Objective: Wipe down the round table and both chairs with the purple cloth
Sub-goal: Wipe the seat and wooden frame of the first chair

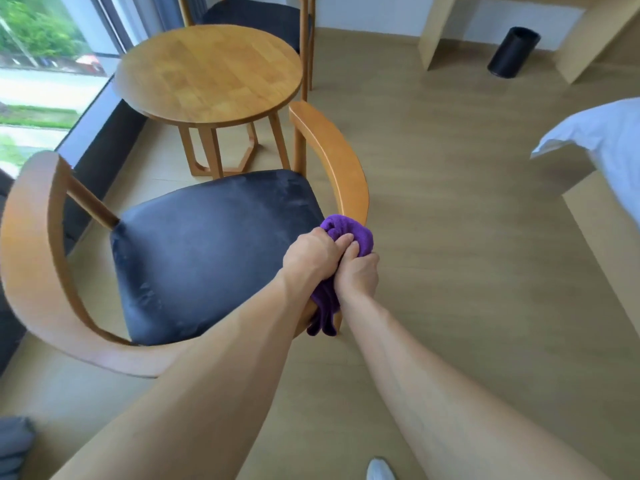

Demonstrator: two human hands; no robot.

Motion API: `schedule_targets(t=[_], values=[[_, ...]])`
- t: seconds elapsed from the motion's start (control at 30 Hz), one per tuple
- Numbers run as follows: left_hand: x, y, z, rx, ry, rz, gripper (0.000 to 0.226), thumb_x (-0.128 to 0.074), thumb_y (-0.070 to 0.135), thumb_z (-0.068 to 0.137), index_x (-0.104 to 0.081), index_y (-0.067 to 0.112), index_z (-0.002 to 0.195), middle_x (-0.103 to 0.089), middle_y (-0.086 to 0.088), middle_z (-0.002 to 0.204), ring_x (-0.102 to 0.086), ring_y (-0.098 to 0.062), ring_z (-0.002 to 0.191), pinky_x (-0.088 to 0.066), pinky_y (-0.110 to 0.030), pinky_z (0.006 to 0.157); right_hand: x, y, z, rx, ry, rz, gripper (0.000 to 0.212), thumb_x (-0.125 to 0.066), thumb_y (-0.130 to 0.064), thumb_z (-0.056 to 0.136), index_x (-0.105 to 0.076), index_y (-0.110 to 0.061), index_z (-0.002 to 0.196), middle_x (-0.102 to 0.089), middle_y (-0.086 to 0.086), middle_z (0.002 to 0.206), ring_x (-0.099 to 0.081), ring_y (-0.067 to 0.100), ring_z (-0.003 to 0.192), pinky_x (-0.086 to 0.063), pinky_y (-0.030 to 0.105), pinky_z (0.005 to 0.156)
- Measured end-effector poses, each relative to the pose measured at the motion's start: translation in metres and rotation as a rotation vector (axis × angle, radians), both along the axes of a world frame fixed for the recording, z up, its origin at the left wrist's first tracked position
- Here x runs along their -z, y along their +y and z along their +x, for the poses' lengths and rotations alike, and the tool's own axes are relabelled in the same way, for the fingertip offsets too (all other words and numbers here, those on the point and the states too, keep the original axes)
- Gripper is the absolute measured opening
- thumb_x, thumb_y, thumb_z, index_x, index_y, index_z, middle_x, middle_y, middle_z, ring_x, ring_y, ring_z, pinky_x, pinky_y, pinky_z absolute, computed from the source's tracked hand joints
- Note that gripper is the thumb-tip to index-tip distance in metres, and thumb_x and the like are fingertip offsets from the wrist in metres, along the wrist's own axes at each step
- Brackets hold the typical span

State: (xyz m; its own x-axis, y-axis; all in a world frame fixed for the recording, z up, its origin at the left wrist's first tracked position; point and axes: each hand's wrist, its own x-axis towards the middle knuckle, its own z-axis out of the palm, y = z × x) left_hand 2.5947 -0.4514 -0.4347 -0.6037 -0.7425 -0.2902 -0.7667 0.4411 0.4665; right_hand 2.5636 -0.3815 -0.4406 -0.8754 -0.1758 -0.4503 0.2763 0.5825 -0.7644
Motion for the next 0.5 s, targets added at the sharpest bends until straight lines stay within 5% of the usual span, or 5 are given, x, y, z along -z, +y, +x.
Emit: schedule_targets(t=[0.13, 0.23, 0.5], values=[[-0.024, 0.007, 0.034, 0.200, -0.167, -0.035, 0.061, -0.034, 0.062, 0.100, -0.058, 0.012, 0.125, -0.057, -0.009, 0.096, -0.058, -0.028, 0.090, -0.045, -0.038, 0.072, -0.017, 0.011, 0.047, 0.113, -0.056, 0.001, 0.051, -0.035, -0.044, 0.103, -0.050, 0.000, 0.126, -0.061, 0.021, 0.126, -0.059, 0.039, 0.113, -0.047, 0.041, 0.090], [-0.042, 0.012, 0.066, 0.251, -0.172, -0.019, 0.055, -0.033, 0.064, 0.099, -0.057, 0.014, 0.105, -0.043, 0.000, 0.075, -0.054, -0.024, 0.085, -0.050, -0.038, 0.074, -0.033, 0.014, 0.081, 0.191, -0.045, -0.003, 0.050, -0.036, -0.041, 0.104, -0.049, 0.001, 0.127, -0.060, 0.022, 0.128, -0.058, 0.039, 0.115, -0.045, 0.041, 0.090], [-0.057, 0.006, 0.155, 0.266, 0.058, 0.063, 0.051, -0.044, 0.067, 0.093, -0.053, 0.018, 0.084, -0.065, -0.001, 0.082, -0.062, -0.022, 0.077, -0.048, -0.035, 0.067, -0.061, 0.006, 0.175, 0.411, 0.101, -0.095, 0.046, -0.045, -0.030, 0.103, -0.045, 0.003, 0.134, -0.053, 0.024, 0.133, -0.052, 0.039, 0.122, -0.043, 0.041, 0.095]])
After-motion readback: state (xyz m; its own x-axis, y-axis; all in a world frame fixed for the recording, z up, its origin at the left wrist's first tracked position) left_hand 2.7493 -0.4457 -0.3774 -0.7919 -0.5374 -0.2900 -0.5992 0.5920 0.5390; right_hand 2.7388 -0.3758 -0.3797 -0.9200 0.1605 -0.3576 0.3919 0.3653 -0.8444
